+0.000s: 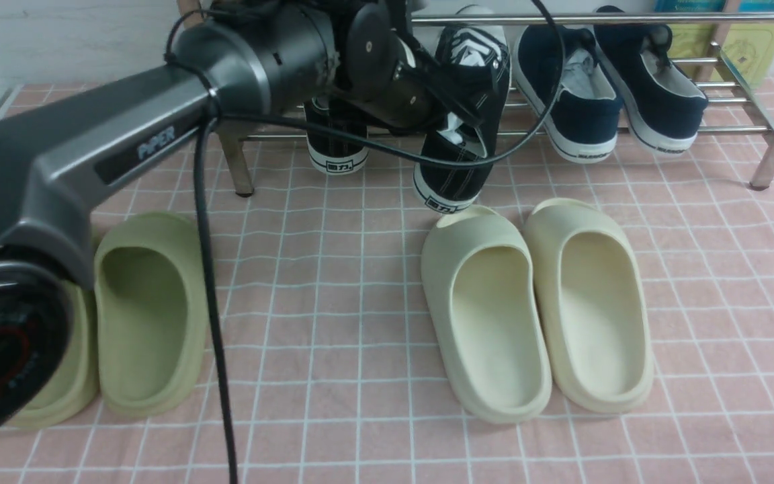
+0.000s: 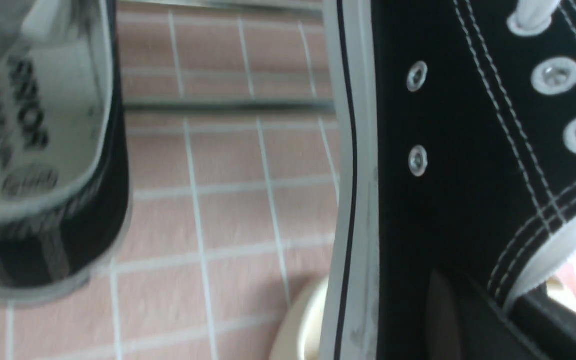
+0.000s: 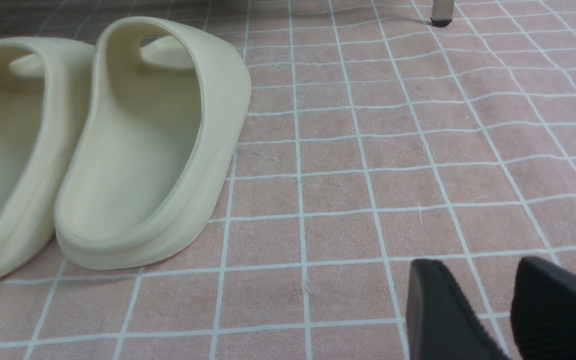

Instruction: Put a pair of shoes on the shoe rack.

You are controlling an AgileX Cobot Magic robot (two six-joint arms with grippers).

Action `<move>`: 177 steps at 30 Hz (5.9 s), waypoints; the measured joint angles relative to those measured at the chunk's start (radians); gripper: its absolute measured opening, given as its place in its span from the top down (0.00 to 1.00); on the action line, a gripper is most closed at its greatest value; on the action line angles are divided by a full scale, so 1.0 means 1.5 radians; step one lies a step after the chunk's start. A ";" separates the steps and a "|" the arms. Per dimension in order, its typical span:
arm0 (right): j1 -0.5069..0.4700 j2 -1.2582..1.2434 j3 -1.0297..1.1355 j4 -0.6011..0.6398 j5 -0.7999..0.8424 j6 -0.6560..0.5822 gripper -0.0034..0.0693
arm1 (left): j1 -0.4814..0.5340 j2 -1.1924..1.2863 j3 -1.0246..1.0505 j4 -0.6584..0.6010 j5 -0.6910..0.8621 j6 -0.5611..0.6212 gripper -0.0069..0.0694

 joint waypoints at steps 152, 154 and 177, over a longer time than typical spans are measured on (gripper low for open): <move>0.000 0.000 0.000 0.000 0.000 0.000 0.63 | -0.039 0.125 -0.133 0.315 0.227 -0.051 0.89; 0.000 0.000 0.000 0.000 0.000 0.000 0.63 | -0.039 0.122 -0.133 0.310 0.237 -0.053 0.89; 0.000 0.000 0.000 0.000 0.000 0.000 0.63 | -0.040 -0.130 -0.014 0.227 0.436 0.089 0.88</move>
